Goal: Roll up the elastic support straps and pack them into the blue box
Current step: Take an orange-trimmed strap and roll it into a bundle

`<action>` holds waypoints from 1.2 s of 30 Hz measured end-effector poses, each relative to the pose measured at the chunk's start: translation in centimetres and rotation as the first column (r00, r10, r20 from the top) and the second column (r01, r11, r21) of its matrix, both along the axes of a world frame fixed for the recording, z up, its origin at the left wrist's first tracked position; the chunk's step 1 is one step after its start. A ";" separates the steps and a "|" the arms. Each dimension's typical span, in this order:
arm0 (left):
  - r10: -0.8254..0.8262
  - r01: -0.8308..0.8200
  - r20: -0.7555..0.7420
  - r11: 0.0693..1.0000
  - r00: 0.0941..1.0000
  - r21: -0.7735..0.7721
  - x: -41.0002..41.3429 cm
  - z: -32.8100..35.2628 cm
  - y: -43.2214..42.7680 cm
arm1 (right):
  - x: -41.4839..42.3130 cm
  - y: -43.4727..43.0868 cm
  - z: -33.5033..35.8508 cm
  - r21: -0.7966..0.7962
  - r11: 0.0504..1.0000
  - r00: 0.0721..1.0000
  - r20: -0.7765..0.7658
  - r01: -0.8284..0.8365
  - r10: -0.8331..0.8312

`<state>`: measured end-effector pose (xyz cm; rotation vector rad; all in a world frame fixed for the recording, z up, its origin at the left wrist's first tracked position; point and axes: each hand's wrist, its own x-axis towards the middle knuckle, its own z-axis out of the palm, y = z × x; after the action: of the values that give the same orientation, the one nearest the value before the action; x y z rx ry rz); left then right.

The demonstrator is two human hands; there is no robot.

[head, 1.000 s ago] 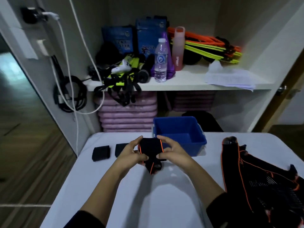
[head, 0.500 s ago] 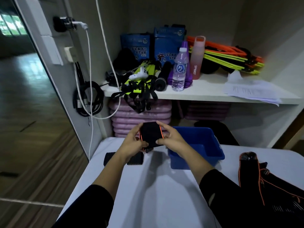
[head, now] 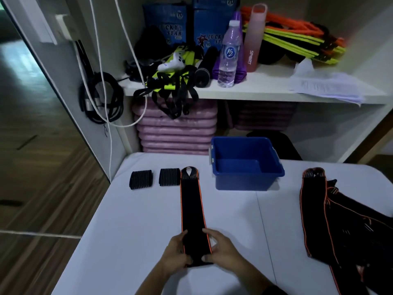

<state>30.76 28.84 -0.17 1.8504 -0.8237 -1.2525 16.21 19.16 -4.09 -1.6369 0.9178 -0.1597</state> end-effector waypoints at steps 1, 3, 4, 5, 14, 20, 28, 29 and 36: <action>-0.011 0.011 0.037 1.000 0.999 0.005 -0.2 -0.7 0.6 | -0.2 0.5 -0.3 -0.027 0.999 0.999 -0.027 -0.025 0.024; -0.055 0.052 0.144 0.998 0.988 0.026 -0.2 -1.8 1.6 | -0.5 1.2 -0.8 -0.091 0.993 0.994 -0.089 -0.068 0.060; -0.110 0.098 0.203 0.993 0.973 0.067 -0.2 -2.4 1.9 | -0.6 1.4 -0.8 -0.133 0.987 0.990 -0.123 -0.089 0.073; -0.180 0.146 0.268 0.979 0.946 0.145 -0.3 -2.6 2.2 | -0.8 1.6 -0.7 -0.166 0.980 0.983 -0.160 -0.113 0.086; -0.443 0.300 0.619 0.896 0.648 0.327 -1.3 -3.2 3.7 | -2.4 3.0 -0.9 -0.199 0.969 0.966 -0.237 -0.148 0.099; -0.321 0.240 0.666 0.947 0.673 0.214 -1.6 -2.8 3.7 | -3.1 3.2 -0.5 -0.223 0.970 0.976 -0.214 -0.096 0.048; -0.078 0.180 0.614 0.978 0.785 -0.105 -4.3 0.3 -0.7 | -5.3 1.6 1.3 -0.472 0.854 0.949 -0.102 0.218 -0.299; -0.091 0.195 0.597 0.974 0.797 -0.112 -5.1 0.8 -1.6 | -6.1 1.2 1.6 -0.529 0.811 0.930 -0.099 0.252 -0.353; -0.148 0.246 0.482 0.958 0.864 -0.148 -11.4 1.3 -7.3 | -13.2 -1.8 3.4 -0.653 0.637 0.787 -0.101 0.409 -0.609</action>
<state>19.37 21.53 1.18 1.9586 -1.3825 -0.7966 3.01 17.36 -0.73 -1.9634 1.7231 -0.6706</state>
